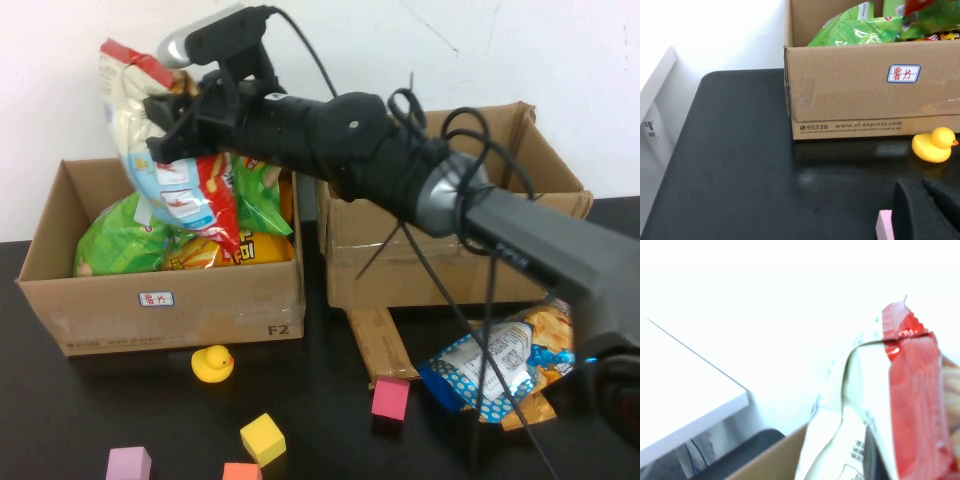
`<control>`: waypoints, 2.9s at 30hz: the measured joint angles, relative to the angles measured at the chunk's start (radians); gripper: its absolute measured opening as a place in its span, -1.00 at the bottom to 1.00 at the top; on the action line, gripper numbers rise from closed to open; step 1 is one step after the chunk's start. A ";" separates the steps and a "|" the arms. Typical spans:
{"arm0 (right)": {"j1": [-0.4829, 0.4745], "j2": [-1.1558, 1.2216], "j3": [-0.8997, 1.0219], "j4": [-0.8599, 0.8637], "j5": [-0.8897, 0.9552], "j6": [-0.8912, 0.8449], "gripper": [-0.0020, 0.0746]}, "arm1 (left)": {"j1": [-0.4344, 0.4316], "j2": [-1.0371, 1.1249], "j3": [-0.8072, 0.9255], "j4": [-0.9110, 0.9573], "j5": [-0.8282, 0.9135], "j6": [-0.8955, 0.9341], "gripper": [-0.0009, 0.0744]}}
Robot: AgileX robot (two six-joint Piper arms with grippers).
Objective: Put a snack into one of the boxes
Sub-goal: Place the potato chip in the potato chip box, then pick up the biscuit
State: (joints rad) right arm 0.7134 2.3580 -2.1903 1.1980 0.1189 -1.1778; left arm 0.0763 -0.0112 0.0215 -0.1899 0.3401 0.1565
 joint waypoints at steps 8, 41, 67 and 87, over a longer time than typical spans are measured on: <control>-0.002 0.156 -0.124 0.026 -0.036 -0.002 -0.29 | 0.000 0.000 0.000 0.000 0.000 0.000 -0.98; -0.164 -0.053 -0.127 0.039 0.407 -0.094 0.02 | 0.000 0.000 0.000 -0.003 0.000 0.000 -0.98; -0.196 -0.582 0.318 -1.243 1.095 0.514 -0.95 | 0.000 0.000 0.000 -0.004 0.000 0.000 -0.98; -0.208 -0.640 1.301 -1.012 0.505 0.613 -0.50 | 0.000 0.000 0.000 -0.006 0.000 0.000 -0.98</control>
State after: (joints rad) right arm 0.5057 1.7184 -0.8888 0.1861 0.6244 -0.5646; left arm 0.0763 -0.0112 0.0215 -0.1954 0.3401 0.1565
